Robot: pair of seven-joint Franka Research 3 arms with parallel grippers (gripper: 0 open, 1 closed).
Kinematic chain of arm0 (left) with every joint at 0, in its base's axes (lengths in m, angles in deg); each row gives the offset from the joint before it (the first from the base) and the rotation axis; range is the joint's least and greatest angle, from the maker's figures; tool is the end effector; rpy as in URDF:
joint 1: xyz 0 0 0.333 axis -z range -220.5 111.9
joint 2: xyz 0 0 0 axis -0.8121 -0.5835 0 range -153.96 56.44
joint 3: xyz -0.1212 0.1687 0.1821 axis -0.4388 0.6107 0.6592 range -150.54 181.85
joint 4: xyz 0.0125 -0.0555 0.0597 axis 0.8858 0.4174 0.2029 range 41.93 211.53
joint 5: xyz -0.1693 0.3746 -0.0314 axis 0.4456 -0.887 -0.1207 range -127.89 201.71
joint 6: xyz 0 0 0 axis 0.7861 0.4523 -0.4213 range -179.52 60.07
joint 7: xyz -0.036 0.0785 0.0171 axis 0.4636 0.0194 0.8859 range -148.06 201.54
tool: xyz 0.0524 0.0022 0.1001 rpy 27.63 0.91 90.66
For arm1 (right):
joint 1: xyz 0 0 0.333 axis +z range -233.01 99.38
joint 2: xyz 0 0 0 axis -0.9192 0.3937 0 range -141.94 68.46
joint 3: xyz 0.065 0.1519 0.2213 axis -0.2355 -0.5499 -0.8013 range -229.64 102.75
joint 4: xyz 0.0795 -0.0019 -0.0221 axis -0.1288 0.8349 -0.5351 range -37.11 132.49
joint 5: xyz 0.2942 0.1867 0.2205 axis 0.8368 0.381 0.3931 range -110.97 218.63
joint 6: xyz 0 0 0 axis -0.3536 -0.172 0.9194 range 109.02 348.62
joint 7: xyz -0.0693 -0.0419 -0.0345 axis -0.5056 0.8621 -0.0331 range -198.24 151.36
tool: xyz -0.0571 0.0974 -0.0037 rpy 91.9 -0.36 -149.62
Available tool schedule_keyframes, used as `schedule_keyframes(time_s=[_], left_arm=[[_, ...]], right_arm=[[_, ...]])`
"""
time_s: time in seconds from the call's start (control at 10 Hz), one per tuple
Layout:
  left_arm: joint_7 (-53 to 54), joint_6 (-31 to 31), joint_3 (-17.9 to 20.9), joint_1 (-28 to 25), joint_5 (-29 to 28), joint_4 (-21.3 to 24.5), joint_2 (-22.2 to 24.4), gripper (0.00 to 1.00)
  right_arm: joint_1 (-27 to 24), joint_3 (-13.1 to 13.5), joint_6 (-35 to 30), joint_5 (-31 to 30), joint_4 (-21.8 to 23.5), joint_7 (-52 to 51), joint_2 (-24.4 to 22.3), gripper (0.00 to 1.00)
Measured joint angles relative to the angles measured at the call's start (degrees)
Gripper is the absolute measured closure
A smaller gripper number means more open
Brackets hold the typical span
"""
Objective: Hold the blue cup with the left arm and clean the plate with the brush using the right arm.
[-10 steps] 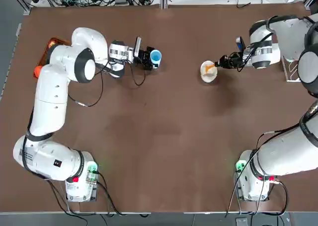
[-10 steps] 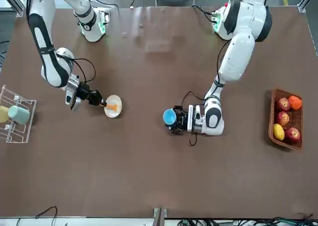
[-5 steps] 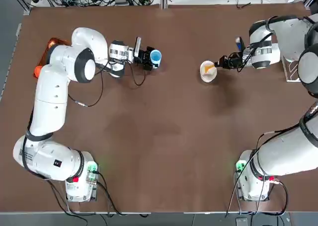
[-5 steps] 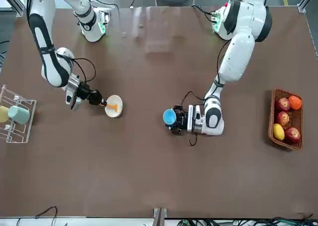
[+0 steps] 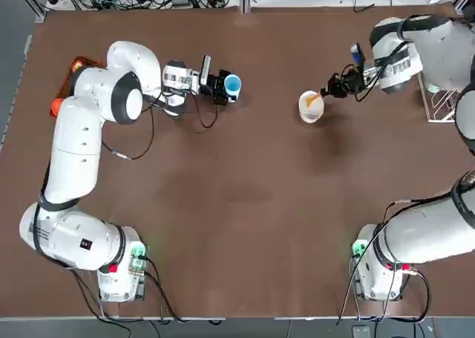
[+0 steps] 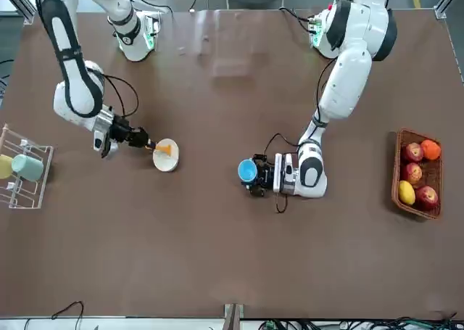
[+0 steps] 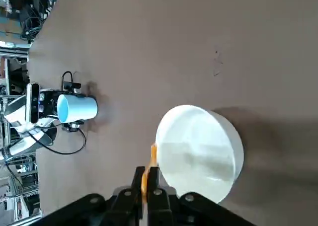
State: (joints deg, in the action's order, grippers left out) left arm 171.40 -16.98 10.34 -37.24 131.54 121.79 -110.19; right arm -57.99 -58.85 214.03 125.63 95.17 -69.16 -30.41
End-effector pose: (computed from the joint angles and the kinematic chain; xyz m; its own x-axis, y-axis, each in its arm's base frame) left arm 0.5552 -0.3228 0.0142 0.0566 -0.0679 0.9961 -0.9854 0.1564 0.0667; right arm 0.4791 0.0626 0.1925 0.9909 -0.1309 0.0309 -0.0656 -0.6705 -0.7390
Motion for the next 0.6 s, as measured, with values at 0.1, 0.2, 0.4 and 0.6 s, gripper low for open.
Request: schedule_keyframes(time_s=[0.1, 0.2, 0.4, 0.6], left_arm=[[0.0, 0.0, 0.0, 0.0, 0.0, 0.0, 0.0, 0.26], [0.0, 0.0, 0.0, 0.0, 0.0, 0.0, 0.0, 0.26], [0.0, 0.0, 0.0, 0.0, 0.0, 0.0, 0.0, 0.26], [0.0, 0.0, 0.0, 0.0, 0.0, 0.0, 0.0, 0.26]], right_arm=[[0.1, -0.1, 0.0, -2.3, -0.3, 3.9, -1.4, 0.94], [0.6, -0.1, 0.0, -4.7, -0.8, 8.1, -2.4, 0.94], [3.5, -0.3, 0.0, -11.9, -3.0, 21.6, -4.3, 0.94], [8.0, -0.4, 0.3, -19.0, -5.9, 36.4, -6.1, 0.94]])
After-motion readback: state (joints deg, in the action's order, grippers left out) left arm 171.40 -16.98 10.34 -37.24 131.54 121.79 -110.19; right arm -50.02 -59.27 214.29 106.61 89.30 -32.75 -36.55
